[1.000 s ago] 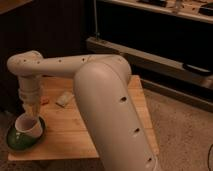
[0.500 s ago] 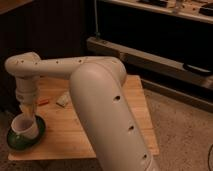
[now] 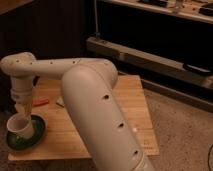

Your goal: Place the ceramic cup in the ceramic bowl

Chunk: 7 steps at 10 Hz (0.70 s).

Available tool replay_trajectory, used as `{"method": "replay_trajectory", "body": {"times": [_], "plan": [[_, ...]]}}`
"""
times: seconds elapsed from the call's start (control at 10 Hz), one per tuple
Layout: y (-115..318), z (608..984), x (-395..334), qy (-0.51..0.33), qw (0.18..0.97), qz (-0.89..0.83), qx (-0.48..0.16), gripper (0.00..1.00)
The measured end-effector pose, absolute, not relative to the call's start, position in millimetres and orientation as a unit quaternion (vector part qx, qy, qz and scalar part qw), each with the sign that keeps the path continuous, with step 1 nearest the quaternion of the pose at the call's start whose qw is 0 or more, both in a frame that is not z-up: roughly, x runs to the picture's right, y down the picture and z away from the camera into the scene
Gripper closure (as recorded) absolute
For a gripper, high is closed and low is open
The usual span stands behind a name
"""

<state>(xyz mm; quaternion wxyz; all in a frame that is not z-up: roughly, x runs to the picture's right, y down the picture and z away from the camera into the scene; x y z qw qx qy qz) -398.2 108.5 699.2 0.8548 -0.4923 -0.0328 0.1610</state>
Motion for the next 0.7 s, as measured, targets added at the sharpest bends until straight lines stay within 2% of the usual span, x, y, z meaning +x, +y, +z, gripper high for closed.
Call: {"method": "replay_trajectory", "body": {"times": [0.1,0.3,0.5,0.7], "plan": [[109,702,-405,-0.033,0.853,0.156,-0.496,1.00],[113,704,-417,-0.038,0.852,0.139,-0.503,0.89],[115,705,-415,-0.037,0.853,0.145,-0.500,0.65],[113,710,-405,-0.035,0.852,0.153,-0.499,0.48]]}}
